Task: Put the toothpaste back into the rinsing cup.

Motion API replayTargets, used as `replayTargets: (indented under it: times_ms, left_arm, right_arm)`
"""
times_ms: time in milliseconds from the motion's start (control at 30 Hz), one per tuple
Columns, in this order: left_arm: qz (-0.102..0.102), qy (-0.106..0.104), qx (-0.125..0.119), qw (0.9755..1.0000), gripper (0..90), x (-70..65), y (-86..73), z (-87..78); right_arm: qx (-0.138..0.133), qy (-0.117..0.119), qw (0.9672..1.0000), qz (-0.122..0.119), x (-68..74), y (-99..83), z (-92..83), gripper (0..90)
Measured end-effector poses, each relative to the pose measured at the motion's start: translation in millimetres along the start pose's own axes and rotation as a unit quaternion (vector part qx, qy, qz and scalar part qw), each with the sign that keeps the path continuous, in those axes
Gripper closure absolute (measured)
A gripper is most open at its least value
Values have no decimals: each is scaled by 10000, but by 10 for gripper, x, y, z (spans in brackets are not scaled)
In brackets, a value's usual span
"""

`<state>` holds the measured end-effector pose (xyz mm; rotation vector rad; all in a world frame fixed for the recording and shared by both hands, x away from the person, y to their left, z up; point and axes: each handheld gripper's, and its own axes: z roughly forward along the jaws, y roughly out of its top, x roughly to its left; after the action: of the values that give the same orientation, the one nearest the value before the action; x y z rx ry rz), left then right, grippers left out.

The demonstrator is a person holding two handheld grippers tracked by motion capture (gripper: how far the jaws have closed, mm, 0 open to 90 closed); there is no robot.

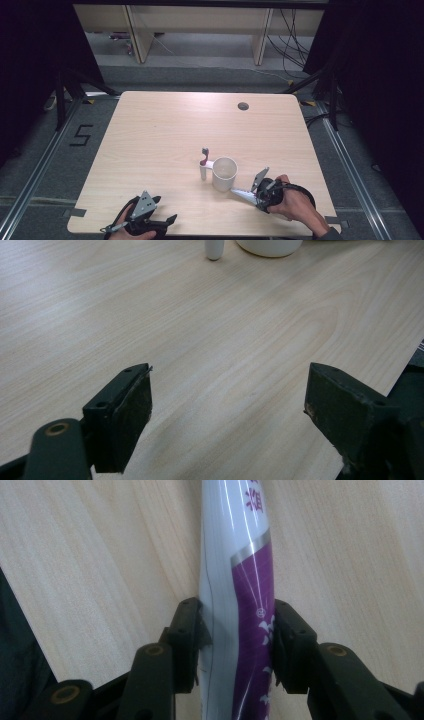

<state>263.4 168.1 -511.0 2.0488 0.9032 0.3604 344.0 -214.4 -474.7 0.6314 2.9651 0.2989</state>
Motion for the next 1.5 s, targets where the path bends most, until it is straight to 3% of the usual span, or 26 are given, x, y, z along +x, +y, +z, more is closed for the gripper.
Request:
replayTargets:
  times_ms: [167,300,367,433,533,633,667,767,900,967,1000,1100,1233,1333,1400,1467,1500]
  left_arm:
    - [8,27,-5,10000,186,-1,-2,3]
    - [40,17,-7,10000,186,7,2,3]
    - [103,69,103,9999,186,10,0,-9]
    - [56,48,20,10000,187,7,1,3]
    - [72,22,82,9999,189,2,0,-7]
    - [-11,41,-27,10000,189,-7,0,9]
    - [53,23,38,10000,189,3,-1,4]
    - [59,17,71,10000,190,2,1,-6]
    - [96,58,104,9999,190,10,0,-7]
    - [98,63,64,9999,190,10,1,-2]
    - [89,49,75,9999,190,12,0,1]
    - [85,66,50,9999,191,11,-1,1]
    - [23,43,9,10000,191,9,-3,-4]
    - [-71,24,-77,9999,191,0,2,13]
    - [32,46,21,10000,191,8,-2,-5]
    - [-59,45,-77,9999,191,3,4,6]
    - [-58,48,-74,9999,191,3,5,5]
  right_arm:
    - [168,2,9999,29,22,30,-6,627]
    - [239,28,9997,-85,18,58,-5,643]
    - [281,47,9996,-75,20,72,-4,653]
    - [336,65,9994,-37,31,81,-4,665]
    - [360,120,9992,-87,36,91,3,701]
    - [414,205,9989,-53,61,93,8,747]
    - [403,227,9989,-68,66,93,11,754]
    - [471,111,9988,-69,72,90,10,757]
    - [394,170,9990,-118,95,81,6,759]
    - [442,54,9988,-178,95,72,5,761]
    - [413,92,9991,-70,112,70,2,761]
    - [343,45,9992,-192,98,48,-1,763]
    - [236,96,9995,-185,94,15,-14,764]
    - [224,29,9997,-39,122,-21,-47,765]
    - [19,-6,9998,-187,107,-46,-66,765]
    - [-114,-55,9999,-54,119,-91,-115,765]
    - [-328,-145,9993,-144,115,-117,-131,766]
